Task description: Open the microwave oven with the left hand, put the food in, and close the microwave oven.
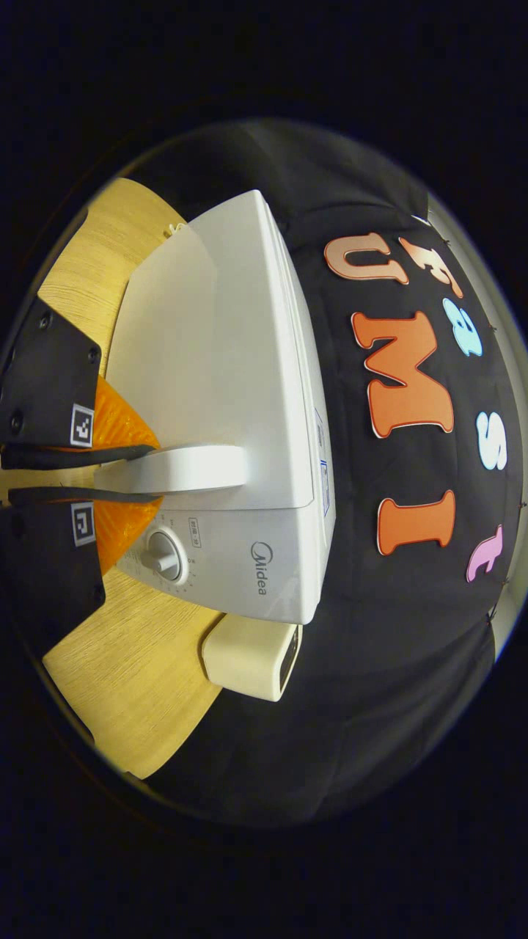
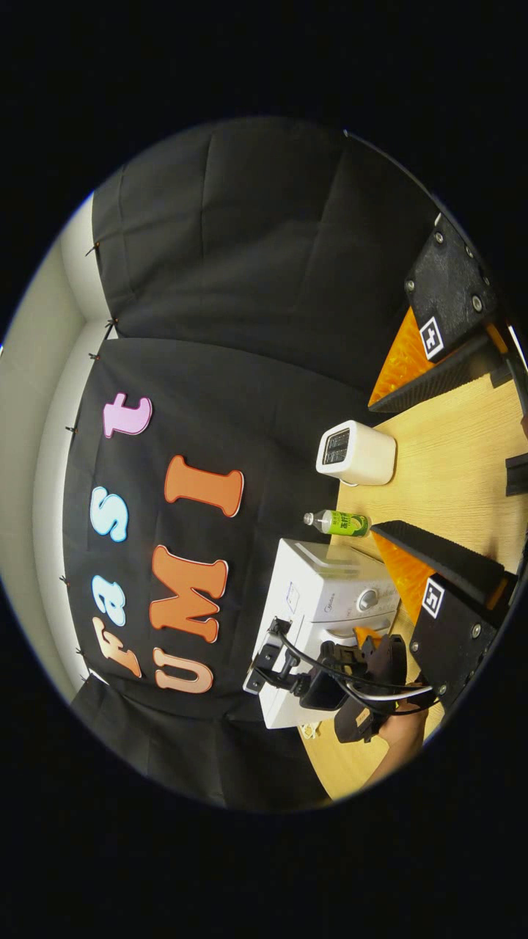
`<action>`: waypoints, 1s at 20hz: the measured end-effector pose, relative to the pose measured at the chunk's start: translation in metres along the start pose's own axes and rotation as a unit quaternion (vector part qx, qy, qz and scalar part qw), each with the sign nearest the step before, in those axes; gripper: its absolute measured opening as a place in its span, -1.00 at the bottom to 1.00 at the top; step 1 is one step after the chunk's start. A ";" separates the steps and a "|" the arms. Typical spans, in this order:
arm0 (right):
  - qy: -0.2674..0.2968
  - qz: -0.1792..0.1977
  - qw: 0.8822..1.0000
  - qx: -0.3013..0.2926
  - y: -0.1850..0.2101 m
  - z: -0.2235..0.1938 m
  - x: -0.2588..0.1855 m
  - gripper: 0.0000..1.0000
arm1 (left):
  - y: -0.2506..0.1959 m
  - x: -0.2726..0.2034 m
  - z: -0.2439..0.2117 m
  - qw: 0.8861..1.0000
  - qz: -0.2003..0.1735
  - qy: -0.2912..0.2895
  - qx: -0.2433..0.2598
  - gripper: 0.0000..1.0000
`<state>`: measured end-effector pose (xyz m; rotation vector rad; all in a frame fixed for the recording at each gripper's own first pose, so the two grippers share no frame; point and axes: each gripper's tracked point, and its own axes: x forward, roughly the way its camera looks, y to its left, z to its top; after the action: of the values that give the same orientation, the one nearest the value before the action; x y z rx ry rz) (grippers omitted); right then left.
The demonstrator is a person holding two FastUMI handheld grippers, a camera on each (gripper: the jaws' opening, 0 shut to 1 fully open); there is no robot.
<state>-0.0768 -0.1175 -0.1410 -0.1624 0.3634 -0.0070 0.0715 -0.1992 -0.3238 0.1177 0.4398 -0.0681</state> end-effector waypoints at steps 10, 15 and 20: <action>0.013 0.049 0.999 0.004 0.014 -0.016 0.015 0.85 | 0.023 -0.086 -0.033 1.000 0.021 0.001 0.001 -0.79; 0.041 0.089 0.995 0.025 0.044 -0.039 0.027 0.85 | 0.075 -0.156 -0.067 0.998 0.055 0.025 0.006 -0.64; 0.083 0.113 0.989 0.043 0.069 -0.064 0.040 0.85 | 0.146 -0.212 -0.119 0.988 0.117 0.100 0.007 -0.44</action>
<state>-0.0638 -0.0613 -0.2252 -0.0353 0.5460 0.1881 -0.1565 -0.0308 -0.3259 0.1907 0.6239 0.1729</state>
